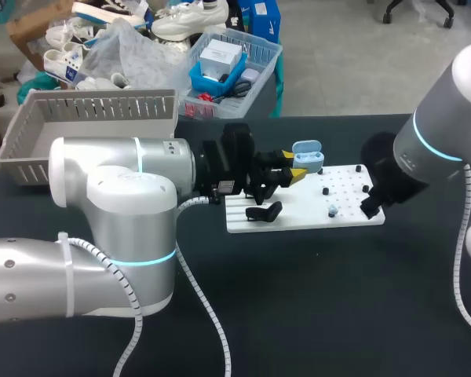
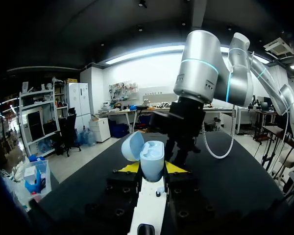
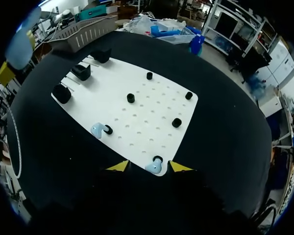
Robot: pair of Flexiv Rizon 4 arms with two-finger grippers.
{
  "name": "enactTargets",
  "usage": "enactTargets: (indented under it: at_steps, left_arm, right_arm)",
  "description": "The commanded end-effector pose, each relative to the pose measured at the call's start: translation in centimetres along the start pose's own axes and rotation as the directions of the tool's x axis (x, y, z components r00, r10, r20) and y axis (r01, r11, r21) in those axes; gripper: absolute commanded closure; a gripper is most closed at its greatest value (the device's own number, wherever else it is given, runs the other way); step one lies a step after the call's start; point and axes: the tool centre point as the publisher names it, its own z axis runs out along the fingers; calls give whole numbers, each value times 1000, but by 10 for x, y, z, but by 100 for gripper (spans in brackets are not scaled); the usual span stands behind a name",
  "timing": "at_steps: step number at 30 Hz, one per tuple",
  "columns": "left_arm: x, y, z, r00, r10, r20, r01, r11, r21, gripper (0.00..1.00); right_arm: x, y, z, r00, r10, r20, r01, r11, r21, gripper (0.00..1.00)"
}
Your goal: Pick up each earbud case from the left stands, insert the matching earbuds, close the lid, and place the case in the box.
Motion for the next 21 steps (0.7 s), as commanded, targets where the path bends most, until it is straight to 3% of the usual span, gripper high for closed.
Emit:
enactTargets:
  at_steps: [1,13,15,21]
  left_arm:
    - [0,-1,1,1000,0,3,0,1000,-7,100]
    - [0,-1,1,1000,0,3,0,1000,-7,100]
    - [0,-1,1,1000,0,3,0,1000,-7,100]
    - [0,-1,1,1000,0,3,0,1000,-7,100]
  right_arm:
    - [1,1,2,1000,6,3,-6,1000,3,55]
    - [5,-2,1,1000,26,4,-26,1000,12,59]
    - [5,-2,2,1000,26,3,-26,1000,13,71]
    - [3,-3,1,1000,25,4,-25,1000,18,65]
